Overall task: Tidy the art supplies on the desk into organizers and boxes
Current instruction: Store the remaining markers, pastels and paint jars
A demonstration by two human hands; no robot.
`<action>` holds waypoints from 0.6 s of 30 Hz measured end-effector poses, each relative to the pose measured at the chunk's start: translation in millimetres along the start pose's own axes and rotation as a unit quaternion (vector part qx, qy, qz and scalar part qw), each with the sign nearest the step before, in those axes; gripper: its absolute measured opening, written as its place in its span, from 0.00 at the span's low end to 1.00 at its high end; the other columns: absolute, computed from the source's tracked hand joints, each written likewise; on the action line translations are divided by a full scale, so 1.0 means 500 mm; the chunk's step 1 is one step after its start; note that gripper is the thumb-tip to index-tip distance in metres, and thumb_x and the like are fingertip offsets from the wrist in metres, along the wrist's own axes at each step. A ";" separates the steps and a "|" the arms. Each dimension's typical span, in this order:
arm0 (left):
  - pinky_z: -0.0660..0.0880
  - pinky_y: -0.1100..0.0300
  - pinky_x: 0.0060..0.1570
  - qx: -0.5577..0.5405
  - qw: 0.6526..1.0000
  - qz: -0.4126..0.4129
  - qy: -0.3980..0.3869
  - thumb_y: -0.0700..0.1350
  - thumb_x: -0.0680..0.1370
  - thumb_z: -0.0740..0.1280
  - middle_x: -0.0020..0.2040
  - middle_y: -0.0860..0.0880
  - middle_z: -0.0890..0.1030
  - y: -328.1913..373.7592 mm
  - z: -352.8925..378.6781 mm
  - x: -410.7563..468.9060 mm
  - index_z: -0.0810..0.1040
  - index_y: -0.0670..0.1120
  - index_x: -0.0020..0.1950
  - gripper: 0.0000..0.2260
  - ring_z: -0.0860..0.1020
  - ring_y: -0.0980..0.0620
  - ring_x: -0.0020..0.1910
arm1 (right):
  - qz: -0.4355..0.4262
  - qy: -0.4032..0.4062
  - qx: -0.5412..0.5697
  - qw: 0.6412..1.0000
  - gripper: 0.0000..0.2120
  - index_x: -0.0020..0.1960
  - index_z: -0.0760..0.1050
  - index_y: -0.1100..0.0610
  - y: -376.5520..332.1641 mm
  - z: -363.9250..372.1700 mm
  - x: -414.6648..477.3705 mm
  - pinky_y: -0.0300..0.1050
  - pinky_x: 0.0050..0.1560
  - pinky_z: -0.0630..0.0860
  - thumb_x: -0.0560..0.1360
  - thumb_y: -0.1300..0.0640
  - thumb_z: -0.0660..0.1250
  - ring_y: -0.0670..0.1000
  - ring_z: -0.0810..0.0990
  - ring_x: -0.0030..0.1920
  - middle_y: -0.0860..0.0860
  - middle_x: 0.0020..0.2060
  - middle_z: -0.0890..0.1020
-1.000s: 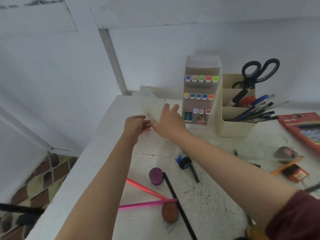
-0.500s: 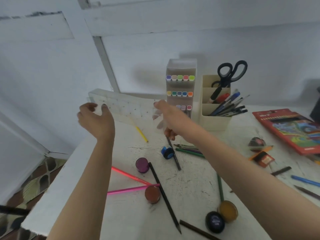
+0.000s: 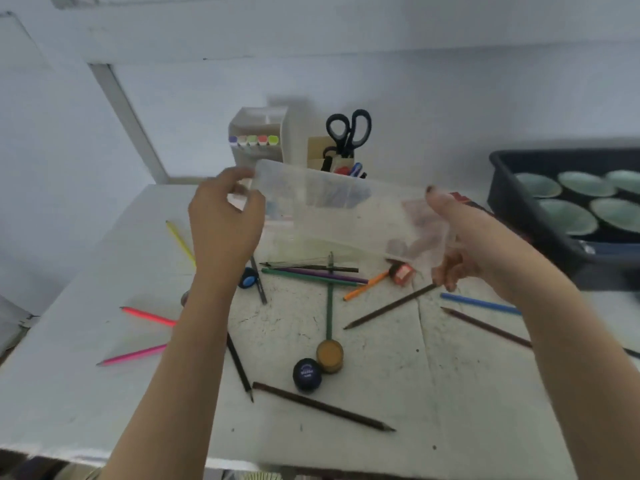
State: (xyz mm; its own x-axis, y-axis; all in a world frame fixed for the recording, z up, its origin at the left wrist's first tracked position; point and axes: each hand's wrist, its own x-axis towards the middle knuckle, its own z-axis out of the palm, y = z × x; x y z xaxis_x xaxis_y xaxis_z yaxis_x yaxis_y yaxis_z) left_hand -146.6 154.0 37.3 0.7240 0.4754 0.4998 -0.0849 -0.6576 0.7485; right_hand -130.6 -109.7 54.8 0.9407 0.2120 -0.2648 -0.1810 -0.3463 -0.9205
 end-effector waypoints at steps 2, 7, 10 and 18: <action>0.70 0.71 0.46 0.009 0.999 -0.011 -0.050 0.43 0.73 0.66 0.40 0.62 0.75 0.025 0.019 -0.041 0.80 0.53 0.54 0.11 0.74 0.58 0.37 | -0.023 0.076 -0.133 0.988 0.13 0.51 0.70 0.54 0.037 -0.041 -0.017 0.36 0.19 0.67 0.77 0.44 0.61 0.44 0.73 0.20 0.50 0.29 0.81; 0.75 0.60 0.44 0.084 0.985 -0.020 -0.151 0.45 0.74 0.66 0.42 0.58 0.78 0.060 0.060 -0.150 0.81 0.49 0.50 0.07 0.75 0.58 0.39 | -0.037 0.096 -0.351 0.931 0.09 0.36 0.71 0.48 0.127 -0.136 -0.046 0.42 0.34 0.65 0.73 0.54 0.67 0.47 0.74 0.35 0.47 0.34 0.77; 0.60 0.69 0.34 0.198 0.974 0.028 -0.109 0.46 0.76 0.65 0.41 0.52 0.77 0.068 0.078 -0.202 0.81 0.45 0.42 0.08 0.69 0.60 0.33 | -0.006 0.048 -0.401 0.915 0.10 0.35 0.74 0.44 0.158 -0.154 -0.056 0.40 0.40 0.67 0.71 0.55 0.70 0.44 0.74 0.39 0.44 0.37 0.78; 0.61 0.70 0.33 0.190 0.972 0.009 -0.137 0.51 0.76 0.63 0.36 0.60 0.75 0.094 0.118 -0.271 0.81 0.51 0.42 0.09 0.73 0.59 0.38 | 0.015 -0.025 -0.400 0.916 0.08 0.36 0.79 0.43 0.209 -0.159 -0.062 0.33 0.35 0.68 0.71 0.54 0.71 0.39 0.75 0.40 0.39 0.37 0.79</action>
State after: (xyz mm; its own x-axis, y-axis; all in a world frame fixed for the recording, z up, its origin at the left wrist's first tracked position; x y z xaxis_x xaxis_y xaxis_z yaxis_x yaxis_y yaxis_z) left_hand -208.4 23.9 -21.0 0.8841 0.3225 0.3381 0.1216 -0.8575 0.4999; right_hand -155.7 -224.9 -10.2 0.9211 0.2257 -0.3173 0.0803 -0.9075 -0.4124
